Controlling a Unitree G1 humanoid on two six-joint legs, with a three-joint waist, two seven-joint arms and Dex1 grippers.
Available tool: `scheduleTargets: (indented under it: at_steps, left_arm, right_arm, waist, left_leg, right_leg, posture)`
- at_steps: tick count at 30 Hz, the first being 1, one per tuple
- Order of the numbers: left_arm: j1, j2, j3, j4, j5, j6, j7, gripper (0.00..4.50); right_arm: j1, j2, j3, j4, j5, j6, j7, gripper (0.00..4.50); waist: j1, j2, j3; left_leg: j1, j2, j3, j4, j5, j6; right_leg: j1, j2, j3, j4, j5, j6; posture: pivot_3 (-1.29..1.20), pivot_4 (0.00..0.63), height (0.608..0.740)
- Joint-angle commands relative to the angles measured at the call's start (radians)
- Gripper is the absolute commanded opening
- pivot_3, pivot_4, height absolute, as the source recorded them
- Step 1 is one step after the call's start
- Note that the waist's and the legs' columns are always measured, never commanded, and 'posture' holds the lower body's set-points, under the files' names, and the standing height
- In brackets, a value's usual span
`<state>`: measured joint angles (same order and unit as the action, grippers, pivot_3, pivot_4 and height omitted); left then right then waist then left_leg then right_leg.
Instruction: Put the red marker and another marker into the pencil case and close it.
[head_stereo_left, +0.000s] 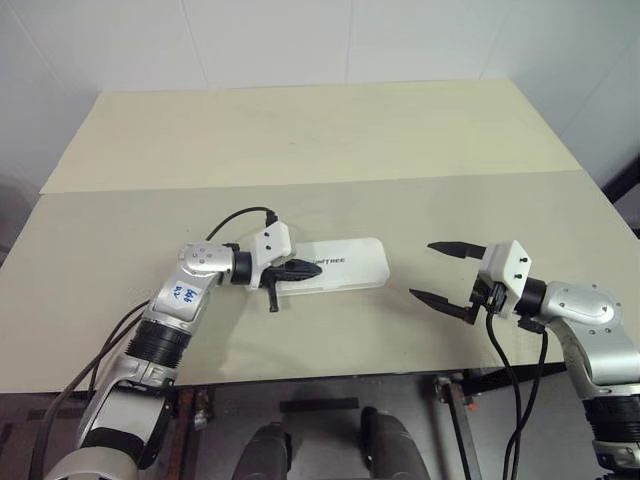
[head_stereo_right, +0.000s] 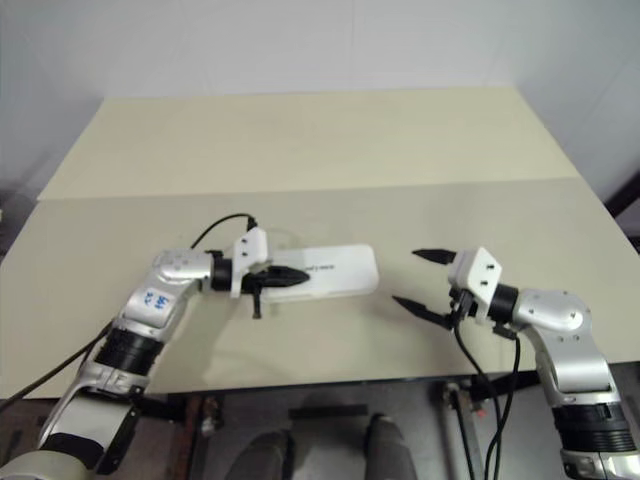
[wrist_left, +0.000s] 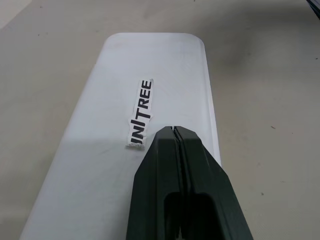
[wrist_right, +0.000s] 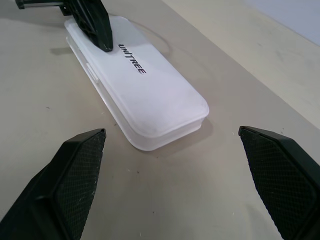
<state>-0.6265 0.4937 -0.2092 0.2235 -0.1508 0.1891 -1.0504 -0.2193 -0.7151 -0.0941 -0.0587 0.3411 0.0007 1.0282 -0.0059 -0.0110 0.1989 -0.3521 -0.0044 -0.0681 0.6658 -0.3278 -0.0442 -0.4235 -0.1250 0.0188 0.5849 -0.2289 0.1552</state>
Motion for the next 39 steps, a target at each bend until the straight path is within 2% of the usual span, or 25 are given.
scheduleTargets:
  at_steps: [1,5,8,9,11,14,22,25,39]
  left_arm:
    - [0.056,0.030,0.059,-0.060,-0.045,0.018,-0.005,0.05]
    - [0.108,0.035,0.170,-0.107,-0.127,0.023,0.026,0.05]
    - [0.140,0.012,0.272,-0.131,-0.211,-0.062,0.029,0.05]
    - [0.158,0.008,0.307,-0.138,-0.232,-0.081,0.039,0.22]
    - [0.203,0.022,0.349,-0.157,-0.257,-0.071,0.041,0.66]
    - [0.286,0.050,0.388,-0.206,-0.283,-0.062,0.030,1.59]
    - [0.472,0.105,0.470,-0.272,-0.318,-0.096,0.005,4.37]
    - [0.517,0.122,0.504,-0.250,-0.308,-0.145,-0.003,4.44]
    - [0.466,0.112,0.467,-0.241,-0.286,-0.197,0.061,4.44]
  right_arm:
    - [0.009,0.002,-0.026,-0.066,0.020,0.009,-0.023,4.50]
    - [0.005,-0.004,-0.022,-0.085,0.024,0.033,-0.028,4.50]
    - [-0.005,-0.008,-0.021,-0.082,0.026,0.045,-0.021,4.50]
    - [-0.011,-0.007,-0.018,-0.078,0.025,0.049,-0.019,4.50]
    - [-0.021,-0.006,-0.015,-0.069,0.025,0.051,-0.014,4.50]
    - [-0.033,-0.004,-0.012,-0.051,0.024,0.049,-0.004,4.50]
    - [-0.051,-0.016,-0.018,-0.015,0.030,0.032,0.036,4.50]
    - [-0.049,-0.032,-0.037,0.000,0.038,0.024,0.063,4.50]
    - [0.048,-0.049,-0.101,-0.054,0.045,0.035,0.036,4.50]
  waist:
    - [-0.001,0.000,0.000]
    - [0.001,0.000,0.000]
    - [0.004,0.000,0.000]
    - [0.005,0.000,0.000]
    - [0.004,0.000,0.000]
    - [0.001,0.000,0.000]
    - [0.004,0.000,0.000]
    - [0.002,0.000,0.000]
    - [-0.003,0.000,0.000]
  left_leg:
    - [0.000,0.000,0.000,0.000,0.000,0.000]
    - [-0.001,0.000,0.000,-0.001,0.000,0.000]
    - [-0.002,0.000,0.000,0.000,0.000,0.000]
    - [-0.002,0.000,-0.001,0.000,0.000,0.000]
    - [-0.002,0.000,-0.001,0.000,0.000,0.000]
    - [-0.002,0.000,-0.001,-0.001,0.000,0.000]
    - [-0.002,0.000,0.000,-0.002,-0.001,0.000]
    - [-0.002,0.000,0.000,-0.001,0.000,0.000]
    - [-0.002,0.000,0.000,-0.001,-0.001,0.000]
  right_leg:
    - [0.000,0.000,0.000,0.000,0.000,0.000]
    - [-0.002,0.000,0.000,0.000,0.000,0.000]
    - [-0.002,0.000,0.000,-0.001,0.000,0.000]
    - [-0.002,0.000,0.000,-0.001,0.000,0.000]
    - [-0.002,0.000,0.000,-0.001,0.000,0.000]
    - [-0.002,0.000,0.000,-0.001,0.000,0.000]
    - [-0.002,0.000,0.000,-0.002,-0.001,-0.002]
    - [-0.002,0.000,0.000,-0.001,-0.001,-0.002]
    - [-0.002,0.000,0.000,-0.001,-0.001,-0.002]
  posture:
    - [0.00,0.150,0.740]
    - [0.00,0.150,0.740]
    - [0.00,0.150,0.740]
    - [0.00,0.150,0.740]
    - [0.00,0.150,0.740]
    - [0.00,0.150,0.740]
    - [0.00,0.150,0.740]
    - [0.00,0.150,0.740]
    - [0.00,0.150,0.740]
